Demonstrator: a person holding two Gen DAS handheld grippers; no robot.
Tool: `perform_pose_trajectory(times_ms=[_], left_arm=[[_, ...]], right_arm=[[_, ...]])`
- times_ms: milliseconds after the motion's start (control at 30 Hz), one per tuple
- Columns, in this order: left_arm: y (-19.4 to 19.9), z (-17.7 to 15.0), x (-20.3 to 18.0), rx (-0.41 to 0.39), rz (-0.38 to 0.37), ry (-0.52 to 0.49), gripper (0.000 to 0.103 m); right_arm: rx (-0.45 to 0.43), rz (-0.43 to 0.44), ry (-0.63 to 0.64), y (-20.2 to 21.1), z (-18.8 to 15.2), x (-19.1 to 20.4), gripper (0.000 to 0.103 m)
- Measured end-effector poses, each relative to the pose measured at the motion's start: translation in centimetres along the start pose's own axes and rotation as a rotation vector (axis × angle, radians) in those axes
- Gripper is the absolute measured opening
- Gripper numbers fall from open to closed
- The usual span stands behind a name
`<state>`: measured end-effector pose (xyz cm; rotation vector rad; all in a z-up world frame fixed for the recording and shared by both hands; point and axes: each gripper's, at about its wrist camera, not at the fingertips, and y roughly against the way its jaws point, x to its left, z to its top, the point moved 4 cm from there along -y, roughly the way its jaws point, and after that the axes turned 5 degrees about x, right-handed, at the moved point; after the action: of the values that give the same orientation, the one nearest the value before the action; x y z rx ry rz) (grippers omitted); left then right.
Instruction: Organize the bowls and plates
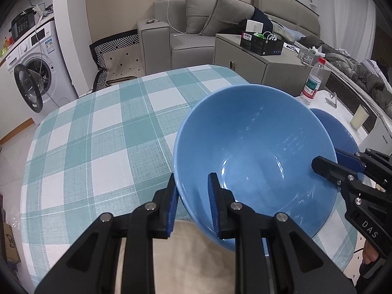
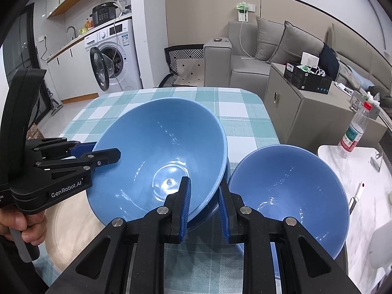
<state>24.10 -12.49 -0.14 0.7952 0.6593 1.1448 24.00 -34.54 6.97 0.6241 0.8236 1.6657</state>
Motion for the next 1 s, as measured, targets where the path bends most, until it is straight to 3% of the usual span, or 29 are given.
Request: perform_pose_trajectory(times_ms=[267,733,1000], left_arm=[[-0.3,-0.1,0.0,0.005,0.005,-0.004,0.022],[-0.5,-0.3,-0.4,0.004,0.024,-0.018,0.026],[-0.5,-0.3,-0.5,0.011,0.012,-0.014,0.038]], right_arm=[[-0.010,-0.069,0.053,-0.5,-0.4,0.8,0.024],[-0.012,-0.096,0.061,-1.3,-0.7,0.9,0.027],[-0.022,-0.053,0.043,-1.0,-0.7,0.5,0.030]])
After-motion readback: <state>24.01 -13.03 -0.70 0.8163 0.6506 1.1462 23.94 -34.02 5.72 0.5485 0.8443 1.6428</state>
